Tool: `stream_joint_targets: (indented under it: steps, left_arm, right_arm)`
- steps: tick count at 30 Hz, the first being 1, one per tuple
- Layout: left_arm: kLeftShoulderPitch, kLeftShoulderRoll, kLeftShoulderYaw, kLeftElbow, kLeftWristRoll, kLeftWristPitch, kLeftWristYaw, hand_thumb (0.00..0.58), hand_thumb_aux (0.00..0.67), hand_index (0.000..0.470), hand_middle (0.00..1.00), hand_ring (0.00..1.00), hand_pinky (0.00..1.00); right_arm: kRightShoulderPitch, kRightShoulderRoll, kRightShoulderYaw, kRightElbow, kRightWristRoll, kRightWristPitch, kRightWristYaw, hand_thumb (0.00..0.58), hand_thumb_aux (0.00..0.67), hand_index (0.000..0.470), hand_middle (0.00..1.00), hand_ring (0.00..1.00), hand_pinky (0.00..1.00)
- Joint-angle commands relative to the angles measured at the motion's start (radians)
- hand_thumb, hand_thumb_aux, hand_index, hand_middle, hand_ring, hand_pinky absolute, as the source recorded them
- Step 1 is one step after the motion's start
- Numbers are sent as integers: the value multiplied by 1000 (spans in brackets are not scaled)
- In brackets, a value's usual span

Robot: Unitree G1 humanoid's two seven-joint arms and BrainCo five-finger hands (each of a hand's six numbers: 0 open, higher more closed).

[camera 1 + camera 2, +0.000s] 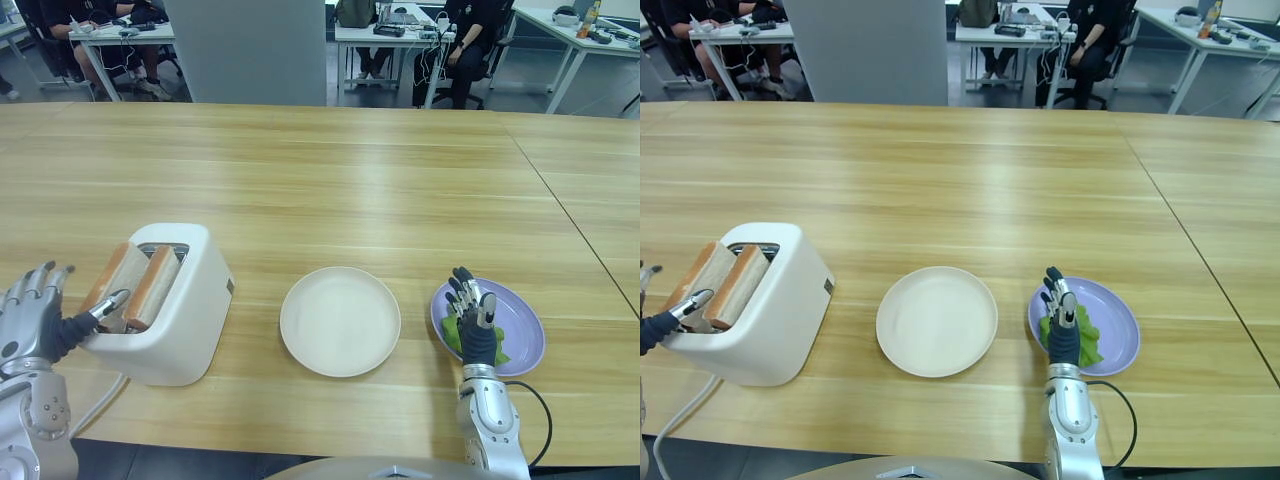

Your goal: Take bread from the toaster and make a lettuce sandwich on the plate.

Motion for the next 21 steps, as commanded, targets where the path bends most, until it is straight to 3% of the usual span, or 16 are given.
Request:
stream_joint_targets:
  steps: [1, 20, 21]
  left_arm:
    - [13, 2, -21, 8, -5, 12, -31, 580, 670, 460, 0, 0, 0]
    - [-68, -29, 66, -106, -83, 1, 41, 580, 670, 460, 0, 0, 0]
    - [-81, -34, 70, -111, -103, -1, 38, 580, 670, 460, 196, 196, 196]
  right_arm:
    - [-8, 2, -4, 1, 1, 13, 1, 0, 0, 0, 0, 0, 0]
    - [-3, 5, 6, 16, -7, 8, 3, 0, 0, 0, 0, 0, 0]
    - [-4, 5, 6, 17, -8, 8, 2, 0, 0, 0, 0, 0, 0]
